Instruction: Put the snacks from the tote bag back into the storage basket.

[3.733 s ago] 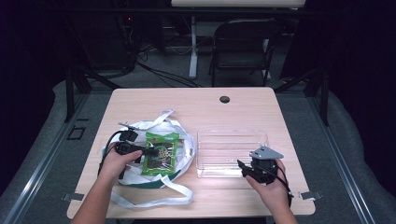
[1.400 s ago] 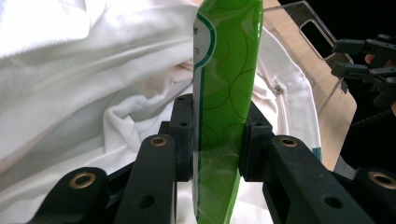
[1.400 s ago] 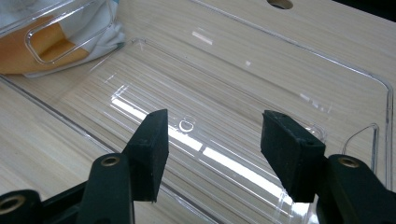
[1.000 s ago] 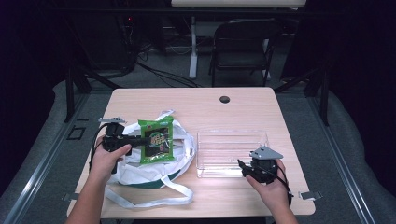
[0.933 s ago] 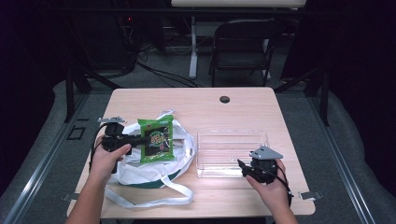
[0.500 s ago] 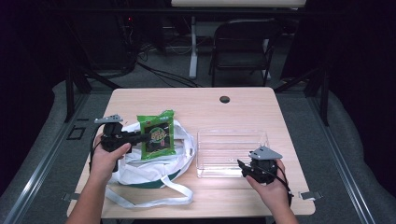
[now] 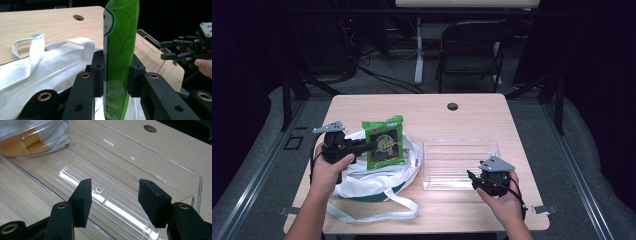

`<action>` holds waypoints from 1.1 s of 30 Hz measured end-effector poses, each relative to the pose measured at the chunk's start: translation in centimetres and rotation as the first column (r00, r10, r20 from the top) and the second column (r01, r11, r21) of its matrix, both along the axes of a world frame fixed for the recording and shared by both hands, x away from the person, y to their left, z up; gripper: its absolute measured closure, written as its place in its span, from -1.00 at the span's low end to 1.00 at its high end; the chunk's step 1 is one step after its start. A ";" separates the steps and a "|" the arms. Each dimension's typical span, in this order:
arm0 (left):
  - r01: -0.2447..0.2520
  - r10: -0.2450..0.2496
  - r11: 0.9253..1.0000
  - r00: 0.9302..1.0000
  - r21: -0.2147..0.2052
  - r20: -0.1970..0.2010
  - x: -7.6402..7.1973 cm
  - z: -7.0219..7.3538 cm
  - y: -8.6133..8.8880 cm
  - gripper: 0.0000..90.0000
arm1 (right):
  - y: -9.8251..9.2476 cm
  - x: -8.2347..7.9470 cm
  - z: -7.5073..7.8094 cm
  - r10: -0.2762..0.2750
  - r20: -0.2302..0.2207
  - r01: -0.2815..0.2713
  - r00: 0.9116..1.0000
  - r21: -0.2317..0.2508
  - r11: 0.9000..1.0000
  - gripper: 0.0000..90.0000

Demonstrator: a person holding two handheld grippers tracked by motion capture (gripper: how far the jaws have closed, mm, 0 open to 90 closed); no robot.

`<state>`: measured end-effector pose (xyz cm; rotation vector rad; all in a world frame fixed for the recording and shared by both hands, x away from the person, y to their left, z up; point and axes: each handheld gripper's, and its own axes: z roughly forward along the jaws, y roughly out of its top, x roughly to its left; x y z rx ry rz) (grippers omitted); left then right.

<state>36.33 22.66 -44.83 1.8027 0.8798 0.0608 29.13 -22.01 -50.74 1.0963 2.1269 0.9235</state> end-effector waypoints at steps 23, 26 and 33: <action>0.122 -0.121 0.992 0.991 -0.023 0.049 -1.7 0.6 -4.2 0.61 | 0.2 -0.3 0.8 0.067 -0.004 -0.067 0.998 -0.001 0.998 0.20; 0.136 -0.133 0.990 0.989 -0.036 0.055 -1.9 0.6 -4.7 0.61 | 0.2 -0.1 1.0 0.098 -0.025 -0.098 0.995 -0.006 0.995 0.22; 0.156 -0.154 0.987 0.987 -0.029 0.053 -2.1 0.3 -5.6 0.61 | 0.7 0.6 2.3 0.151 -0.043 -0.152 0.988 -0.018 0.988 0.24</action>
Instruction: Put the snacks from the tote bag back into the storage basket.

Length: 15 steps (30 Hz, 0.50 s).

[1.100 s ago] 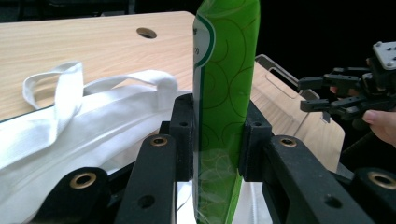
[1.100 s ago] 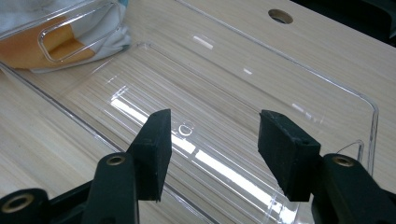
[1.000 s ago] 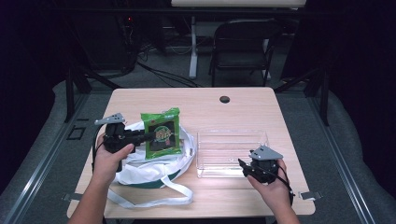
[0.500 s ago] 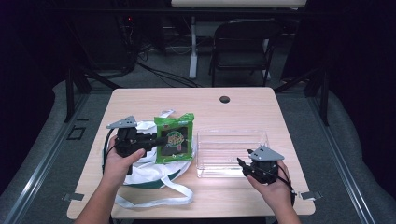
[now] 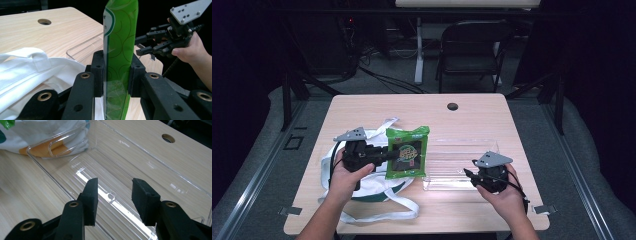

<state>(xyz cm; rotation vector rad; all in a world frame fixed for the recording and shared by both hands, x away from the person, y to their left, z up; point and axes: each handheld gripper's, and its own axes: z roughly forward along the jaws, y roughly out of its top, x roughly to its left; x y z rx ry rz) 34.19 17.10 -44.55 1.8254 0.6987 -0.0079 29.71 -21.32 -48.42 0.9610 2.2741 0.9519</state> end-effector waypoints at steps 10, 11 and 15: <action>0.026 -0.026 1.000 1.000 -0.006 0.018 -0.4 -0.4 -1.2 0.61 | 0.1 1.4 1.8 0.110 -0.073 -0.114 0.991 -0.061 0.992 0.22; 0.029 -0.029 1.000 0.999 -0.006 0.020 -0.4 -0.4 -1.3 0.61 | 0.1 1.5 2.1 0.122 -0.082 -0.127 0.989 -0.067 0.990 0.22; 0.035 -0.035 0.999 0.999 -0.003 0.023 -0.5 -0.4 -1.6 0.61 | 0.5 2.0 3.2 0.169 -0.104 -0.179 0.980 -0.095 0.979 0.21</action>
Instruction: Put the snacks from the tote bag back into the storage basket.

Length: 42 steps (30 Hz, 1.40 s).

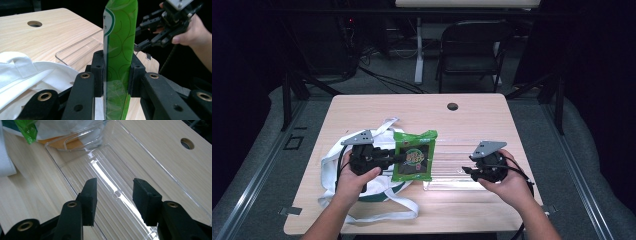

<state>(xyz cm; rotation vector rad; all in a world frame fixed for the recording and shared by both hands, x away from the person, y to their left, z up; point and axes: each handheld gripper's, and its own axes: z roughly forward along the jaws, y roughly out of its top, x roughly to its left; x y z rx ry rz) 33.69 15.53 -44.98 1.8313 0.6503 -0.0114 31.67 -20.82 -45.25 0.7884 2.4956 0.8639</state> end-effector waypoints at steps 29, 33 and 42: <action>-0.014 0.014 1.000 1.000 -0.004 -0.008 0.3 -0.4 0.1 0.61 | 6.0 4.3 6.6 0.293 -0.199 -0.328 0.935 -0.177 0.928 0.10; -0.015 0.015 1.000 1.000 -0.002 -0.008 0.3 -0.4 0.1 0.61 | 6.9 5.0 7.7 0.317 -0.264 -0.378 0.911 -0.228 0.897 0.07; -0.008 0.008 1.000 1.000 0.001 -0.009 0.3 -0.4 0.0 0.61 | 8.6 6.1 9.5 0.340 -0.284 -0.412 0.897 -0.255 0.875 -0.03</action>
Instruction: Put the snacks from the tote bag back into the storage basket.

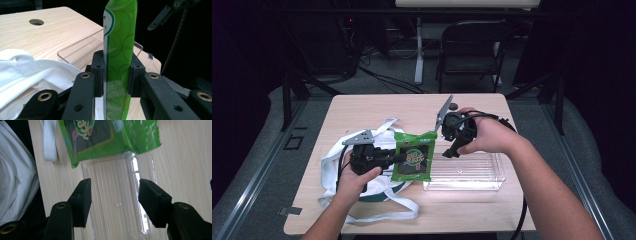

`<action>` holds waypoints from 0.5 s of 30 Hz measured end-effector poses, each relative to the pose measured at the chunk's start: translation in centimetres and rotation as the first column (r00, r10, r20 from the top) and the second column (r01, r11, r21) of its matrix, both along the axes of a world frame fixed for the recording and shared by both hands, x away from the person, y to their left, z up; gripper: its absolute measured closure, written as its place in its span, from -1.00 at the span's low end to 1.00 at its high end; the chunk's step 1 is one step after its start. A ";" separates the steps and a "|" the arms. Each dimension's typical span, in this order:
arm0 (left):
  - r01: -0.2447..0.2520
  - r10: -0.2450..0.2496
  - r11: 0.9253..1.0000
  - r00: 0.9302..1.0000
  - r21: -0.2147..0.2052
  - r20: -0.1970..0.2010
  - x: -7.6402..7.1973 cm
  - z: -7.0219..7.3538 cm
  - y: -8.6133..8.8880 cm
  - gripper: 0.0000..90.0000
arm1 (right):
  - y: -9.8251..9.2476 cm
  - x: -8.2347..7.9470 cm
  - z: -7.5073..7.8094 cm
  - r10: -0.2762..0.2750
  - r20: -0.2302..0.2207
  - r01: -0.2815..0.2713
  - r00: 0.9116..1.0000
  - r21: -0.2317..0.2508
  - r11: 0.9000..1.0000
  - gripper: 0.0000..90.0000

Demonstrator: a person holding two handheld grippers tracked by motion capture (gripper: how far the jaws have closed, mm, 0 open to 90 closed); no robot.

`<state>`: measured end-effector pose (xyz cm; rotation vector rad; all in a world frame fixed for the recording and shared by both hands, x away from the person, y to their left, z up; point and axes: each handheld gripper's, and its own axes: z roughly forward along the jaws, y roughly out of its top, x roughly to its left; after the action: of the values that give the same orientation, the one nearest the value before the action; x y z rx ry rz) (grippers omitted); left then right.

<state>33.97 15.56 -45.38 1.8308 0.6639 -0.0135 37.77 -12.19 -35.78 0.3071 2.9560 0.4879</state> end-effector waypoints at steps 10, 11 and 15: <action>0.017 -0.017 1.000 1.000 0.006 0.002 -0.2 0.1 -0.3 0.61 | 1.6 0.8 1.3 0.021 0.035 -0.020 0.999 -0.037 0.999 -0.06; 0.018 -0.018 1.000 1.000 0.004 0.001 -0.2 0.1 -0.4 0.61 | 1.7 0.8 1.4 0.025 0.035 -0.024 0.999 -0.037 0.999 -0.07; 0.021 -0.021 1.000 1.000 0.006 0.003 -0.2 0.1 -0.5 0.61 | 2.2 0.8 1.6 0.034 0.037 -0.032 0.999 -0.048 0.998 -0.08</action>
<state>33.73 15.08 -45.26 1.8429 0.6430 -0.0233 38.61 -10.02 -34.17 0.2417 2.9349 0.4225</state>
